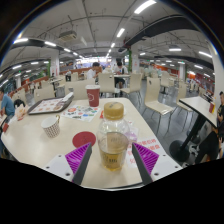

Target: Pour water

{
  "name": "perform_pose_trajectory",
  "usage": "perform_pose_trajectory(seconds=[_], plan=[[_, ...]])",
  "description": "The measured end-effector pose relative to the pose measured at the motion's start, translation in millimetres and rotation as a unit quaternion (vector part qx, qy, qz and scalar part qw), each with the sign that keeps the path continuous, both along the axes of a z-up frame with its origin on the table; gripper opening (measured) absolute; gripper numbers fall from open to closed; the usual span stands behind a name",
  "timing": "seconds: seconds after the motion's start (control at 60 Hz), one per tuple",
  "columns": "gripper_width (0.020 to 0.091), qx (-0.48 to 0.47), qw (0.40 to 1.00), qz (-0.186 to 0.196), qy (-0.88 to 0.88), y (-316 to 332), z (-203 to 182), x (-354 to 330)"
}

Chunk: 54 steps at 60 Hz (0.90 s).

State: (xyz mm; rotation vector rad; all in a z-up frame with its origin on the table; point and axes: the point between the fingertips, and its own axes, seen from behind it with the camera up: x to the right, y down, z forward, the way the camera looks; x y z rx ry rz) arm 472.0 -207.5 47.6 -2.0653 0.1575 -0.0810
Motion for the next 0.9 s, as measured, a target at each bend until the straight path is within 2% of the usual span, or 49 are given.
perform_pose_trajectory(seconds=[0.05, 0.083, 0.15, 0.283, 0.4, 0.6, 0.767, 0.9], plan=[[0.0772, 0.008, 1.0, 0.0, -0.006, 11.1, -1.3, 3.9], [0.0714, 0.011, 1.0, -0.001, -0.01, 17.5, -3.2, 6.7], [0.0531, 0.018, 1.0, 0.0, -0.018, 26.2, -6.0, 8.5], [0.0469, 0.033, 0.999, -0.006, -0.022, 34.7, -5.6, 7.9], [0.0386, 0.028, 0.999, -0.01, -0.026, 34.9, -5.7, 6.9], [0.038, 0.014, 0.997, -0.029, -0.071, 40.5, 6.3, 6.0], [0.0381, 0.012, 0.981, -0.037, -0.192, 58.8, 61.3, 8.1], [0.0381, -0.005, 0.933, -0.034, -0.357, 86.9, 109.0, -3.8]])
